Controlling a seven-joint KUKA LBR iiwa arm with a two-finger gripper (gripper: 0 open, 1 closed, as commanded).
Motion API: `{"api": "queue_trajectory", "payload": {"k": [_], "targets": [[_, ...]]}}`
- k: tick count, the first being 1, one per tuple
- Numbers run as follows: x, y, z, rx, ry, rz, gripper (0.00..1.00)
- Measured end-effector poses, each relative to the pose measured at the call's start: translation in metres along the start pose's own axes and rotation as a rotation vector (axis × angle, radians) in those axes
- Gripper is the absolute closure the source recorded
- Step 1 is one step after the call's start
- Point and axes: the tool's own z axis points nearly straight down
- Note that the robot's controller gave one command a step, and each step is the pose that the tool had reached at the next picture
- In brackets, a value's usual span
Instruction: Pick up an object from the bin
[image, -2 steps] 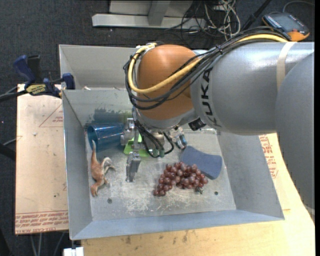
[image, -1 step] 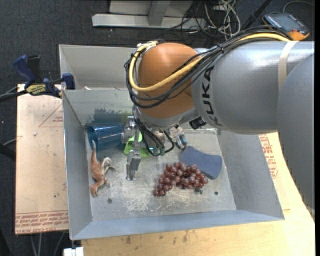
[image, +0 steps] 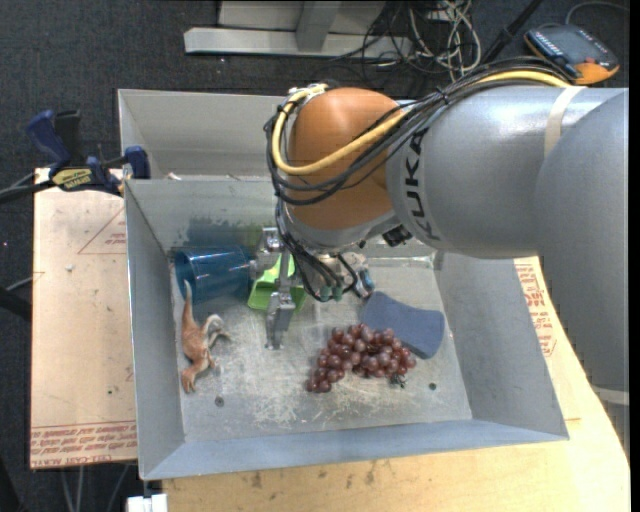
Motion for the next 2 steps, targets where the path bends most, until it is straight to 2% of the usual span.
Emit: {"api": "queue_trajectory", "payload": {"k": [1,2], "targets": [[-0.006,-0.017,0.02,0.003,0.005,-0.205,0.0],[-0.031,-0.033,0.032,-0.002,-0.005,-0.39,0.0]]}}
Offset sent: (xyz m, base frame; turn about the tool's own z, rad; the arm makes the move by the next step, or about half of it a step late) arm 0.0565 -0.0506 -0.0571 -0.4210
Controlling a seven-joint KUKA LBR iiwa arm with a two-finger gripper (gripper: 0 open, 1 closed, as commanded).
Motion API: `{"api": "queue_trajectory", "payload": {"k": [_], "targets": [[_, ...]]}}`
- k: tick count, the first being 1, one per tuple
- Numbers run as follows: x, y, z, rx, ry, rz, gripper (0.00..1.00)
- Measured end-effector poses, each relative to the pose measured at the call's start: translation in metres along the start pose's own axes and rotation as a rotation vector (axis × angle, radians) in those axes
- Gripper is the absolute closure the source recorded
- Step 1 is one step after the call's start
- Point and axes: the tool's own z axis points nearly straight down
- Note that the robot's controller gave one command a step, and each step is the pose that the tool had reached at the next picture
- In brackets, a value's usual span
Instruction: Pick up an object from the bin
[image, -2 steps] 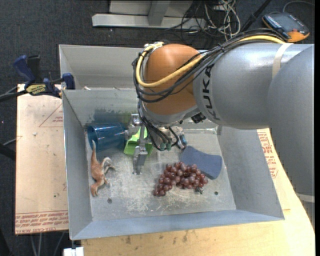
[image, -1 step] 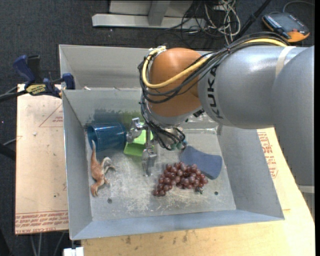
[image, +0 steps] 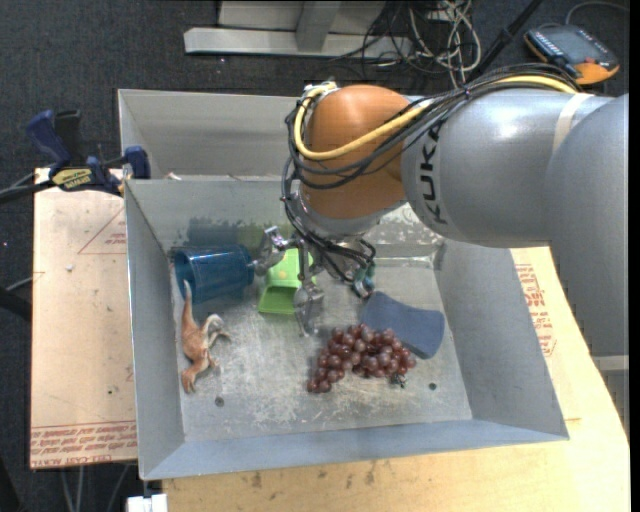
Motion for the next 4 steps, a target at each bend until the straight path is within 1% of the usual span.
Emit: {"api": "queue_trajectory", "payload": {"k": [1,2,3,4], "targets": [[0.015,-0.03,0.018,0.0,0.011,0.045,0.0],[0.032,-0.052,0.064,-0.004,0.011,-0.634,1.0],[0.033,-0.052,0.066,-0.005,0.011,-0.633,0.0],[0.033,-0.052,0.066,-0.005,0.011,-0.633,0.0]]}}
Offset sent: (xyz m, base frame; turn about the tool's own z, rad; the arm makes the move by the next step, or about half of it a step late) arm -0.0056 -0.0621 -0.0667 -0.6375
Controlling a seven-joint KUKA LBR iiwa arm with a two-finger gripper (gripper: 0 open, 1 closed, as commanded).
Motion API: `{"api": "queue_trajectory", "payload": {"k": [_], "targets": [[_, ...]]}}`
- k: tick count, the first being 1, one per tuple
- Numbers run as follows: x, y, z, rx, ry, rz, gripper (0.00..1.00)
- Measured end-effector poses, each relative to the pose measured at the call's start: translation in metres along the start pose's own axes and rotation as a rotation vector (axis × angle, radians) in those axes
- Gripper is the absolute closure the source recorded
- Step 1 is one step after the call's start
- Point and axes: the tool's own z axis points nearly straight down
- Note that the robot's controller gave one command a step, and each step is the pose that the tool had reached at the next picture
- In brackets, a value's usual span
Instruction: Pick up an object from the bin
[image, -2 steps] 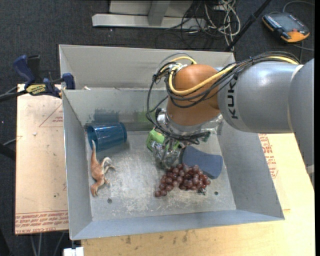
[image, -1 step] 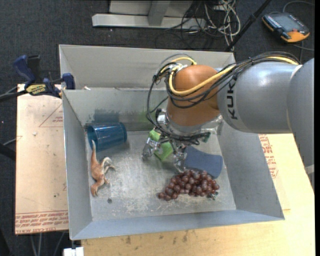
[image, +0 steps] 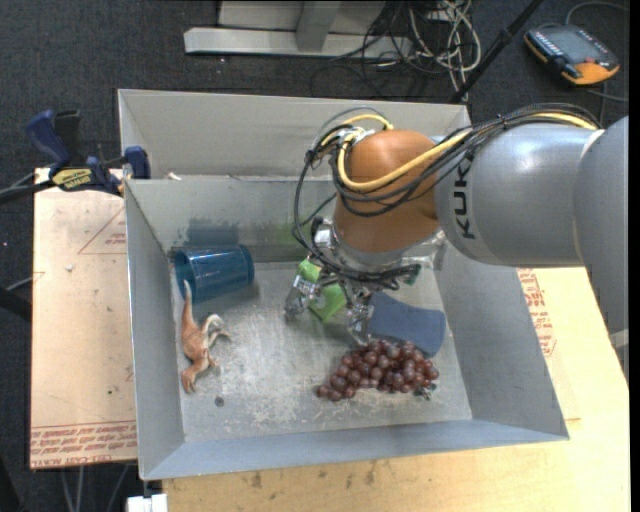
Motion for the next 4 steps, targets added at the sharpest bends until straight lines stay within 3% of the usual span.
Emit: {"api": "queue_trajectory", "payload": {"k": [1,2,3,4], "targets": [[0.002,0.0,-0.003,0.0,0.0,0.006,0.0],[0.047,0.002,-0.023,-0.002,0.0,-0.108,0.0],[0.073,-0.007,-0.017,0.005,0.003,-0.156,0.0],[0.109,-0.002,-0.021,-0.002,0.001,-0.562,1.0]]}}
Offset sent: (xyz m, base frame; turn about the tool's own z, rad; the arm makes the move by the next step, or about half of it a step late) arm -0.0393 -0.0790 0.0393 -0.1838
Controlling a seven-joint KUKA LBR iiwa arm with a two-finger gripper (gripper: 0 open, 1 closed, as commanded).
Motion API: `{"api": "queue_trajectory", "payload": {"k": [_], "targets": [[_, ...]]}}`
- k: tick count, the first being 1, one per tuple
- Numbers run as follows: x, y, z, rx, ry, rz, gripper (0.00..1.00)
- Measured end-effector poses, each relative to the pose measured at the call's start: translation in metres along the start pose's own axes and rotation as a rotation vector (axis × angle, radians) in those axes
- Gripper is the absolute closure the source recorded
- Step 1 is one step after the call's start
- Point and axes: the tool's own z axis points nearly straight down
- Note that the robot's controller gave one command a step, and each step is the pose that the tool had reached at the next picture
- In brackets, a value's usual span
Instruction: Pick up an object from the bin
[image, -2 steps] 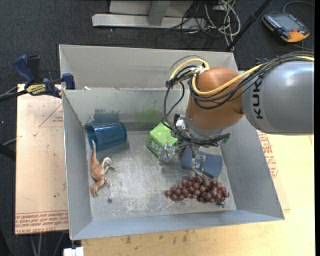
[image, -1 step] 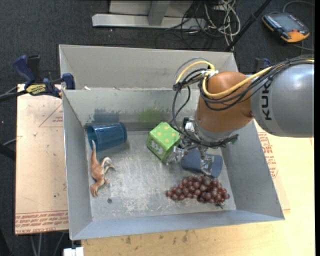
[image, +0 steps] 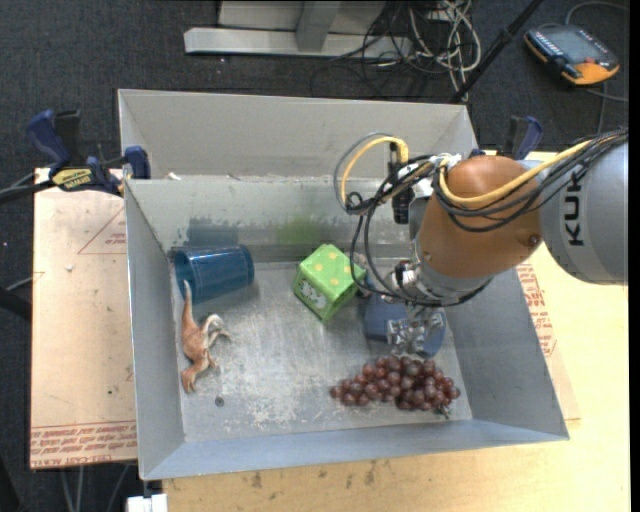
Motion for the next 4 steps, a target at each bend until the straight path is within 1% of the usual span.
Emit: {"api": "queue_trajectory", "payload": {"k": [1,2,3,4], "targets": [[0.0,0.0,0.0,0.0,0.0,0.0,1.0],[0.009,0.004,-0.113,0.002,0.0,-0.039,1.0],[0.009,0.004,-0.112,0.002,0.0,-0.039,1.0],[0.004,-0.011,-0.107,0.004,0.004,-0.115,1.0]]}}
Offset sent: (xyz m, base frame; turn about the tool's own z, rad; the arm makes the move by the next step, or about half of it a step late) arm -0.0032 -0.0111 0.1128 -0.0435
